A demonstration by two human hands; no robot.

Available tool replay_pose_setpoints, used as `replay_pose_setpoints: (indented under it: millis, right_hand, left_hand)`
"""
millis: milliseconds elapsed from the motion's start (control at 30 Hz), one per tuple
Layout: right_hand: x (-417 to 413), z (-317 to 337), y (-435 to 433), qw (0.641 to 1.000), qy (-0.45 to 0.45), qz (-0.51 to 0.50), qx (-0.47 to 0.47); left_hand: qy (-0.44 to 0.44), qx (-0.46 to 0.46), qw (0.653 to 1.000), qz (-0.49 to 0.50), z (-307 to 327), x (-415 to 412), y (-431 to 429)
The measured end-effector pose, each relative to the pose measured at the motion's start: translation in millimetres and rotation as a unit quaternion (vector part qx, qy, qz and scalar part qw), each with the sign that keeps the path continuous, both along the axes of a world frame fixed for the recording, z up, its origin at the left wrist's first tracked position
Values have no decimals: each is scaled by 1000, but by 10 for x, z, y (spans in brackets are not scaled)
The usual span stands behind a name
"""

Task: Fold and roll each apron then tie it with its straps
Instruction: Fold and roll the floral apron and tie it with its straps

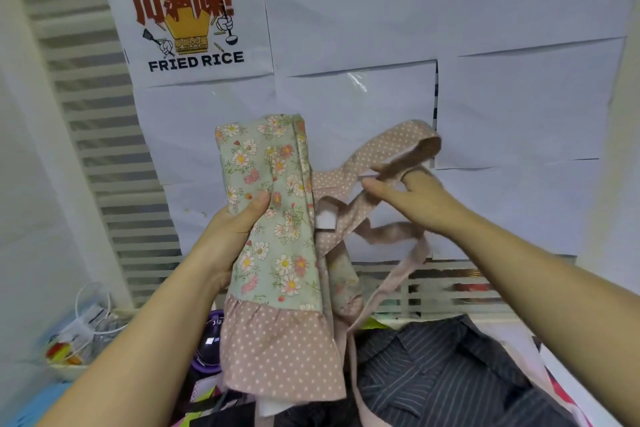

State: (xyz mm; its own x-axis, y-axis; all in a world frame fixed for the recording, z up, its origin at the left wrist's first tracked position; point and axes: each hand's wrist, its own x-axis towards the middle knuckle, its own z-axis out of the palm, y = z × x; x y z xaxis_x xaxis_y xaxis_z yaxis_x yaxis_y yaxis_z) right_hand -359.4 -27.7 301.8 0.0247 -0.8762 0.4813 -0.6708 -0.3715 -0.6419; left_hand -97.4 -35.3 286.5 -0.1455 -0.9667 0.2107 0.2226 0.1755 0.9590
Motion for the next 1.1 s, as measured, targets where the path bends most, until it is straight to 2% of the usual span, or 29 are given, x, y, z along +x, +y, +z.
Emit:
replay_pose_setpoints:
  millis: [100,133,200,300,467,533,633,733,800,967,1100]
  right_hand:
    - [-195,121,-89,977,202,-57,-26]
    - [-250,122,-122,969,242,-53,-3]
    - [-324,-3,-154,963,255,0,89]
    - [-264,-297,-146,957,226,50,178]
    - [30,-397,7,947,158,138,243]
    - [116,-281,75,958,119,139,220]
    - [281,-125,210,971,12,138,195]
    - [455,-81,296,984,-16,133,116]
    - [534,-87,331,976,-37,164,137]
    - [548,-188,204,958,-51,217,181]
    - [538,-43,160,961,-115,217,127]
  left_hand:
    - [22,-15,998,56,79,73,-37]
    - [34,-21,996,78,112,108,-50]
    - [60,-27,993,103,167,140,-83]
    - [69,-30,992,103,217,157,-109]
    - [-25,-96,988,117,184,85,-94]
    - [-67,-127,982,126,147,41,-84]
    - [-123,-173,966,150,125,-54,-63]
    - [-155,-218,949,166,143,-152,-15]
    - [-171,-239,940,172,172,-189,28]
    - [-149,-289,938,121,349,-266,198]
    - [-146,-321,932,89,541,-316,308]
